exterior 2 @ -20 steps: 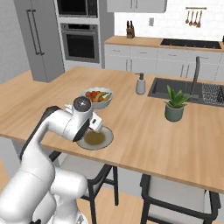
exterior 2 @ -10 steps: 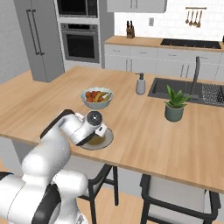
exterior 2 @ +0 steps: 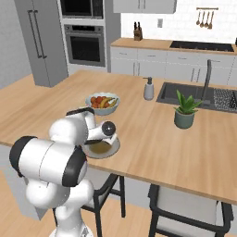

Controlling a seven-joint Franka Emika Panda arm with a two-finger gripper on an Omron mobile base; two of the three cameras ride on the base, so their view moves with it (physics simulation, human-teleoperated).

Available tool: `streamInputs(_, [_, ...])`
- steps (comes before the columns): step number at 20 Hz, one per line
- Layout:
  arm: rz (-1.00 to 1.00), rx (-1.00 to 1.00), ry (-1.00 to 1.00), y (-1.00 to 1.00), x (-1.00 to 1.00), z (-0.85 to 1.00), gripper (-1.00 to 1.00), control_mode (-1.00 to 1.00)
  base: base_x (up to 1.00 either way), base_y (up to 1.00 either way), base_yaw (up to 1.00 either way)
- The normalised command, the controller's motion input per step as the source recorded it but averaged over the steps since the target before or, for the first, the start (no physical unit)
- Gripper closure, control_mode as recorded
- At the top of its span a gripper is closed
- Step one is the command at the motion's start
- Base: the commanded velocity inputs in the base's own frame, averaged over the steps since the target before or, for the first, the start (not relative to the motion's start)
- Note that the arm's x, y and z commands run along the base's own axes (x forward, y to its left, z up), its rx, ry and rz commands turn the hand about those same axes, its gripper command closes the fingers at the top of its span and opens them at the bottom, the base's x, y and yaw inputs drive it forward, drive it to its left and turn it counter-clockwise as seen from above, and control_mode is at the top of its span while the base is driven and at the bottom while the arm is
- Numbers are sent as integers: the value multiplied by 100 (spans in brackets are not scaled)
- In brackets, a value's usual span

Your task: Start the toaster. Once the lever pops up, take the bread to the plate on the dining counter.

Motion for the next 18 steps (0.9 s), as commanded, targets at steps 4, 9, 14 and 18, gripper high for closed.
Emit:
streamInputs(4, [0, 1, -8, 0, 2, -56, 100, -100, 0, 0, 0])
streamInputs(9, [0, 0, -5, 0, 12, -38, 100, -100, 0, 0, 0])
streamInputs(14, [0, 0, 0, 4, -60, -15, -100, -100, 0, 0, 0])
streamInputs(18, [-9, 0, 5, 4, -4, 9, -100, -100, 0, 0, 0])
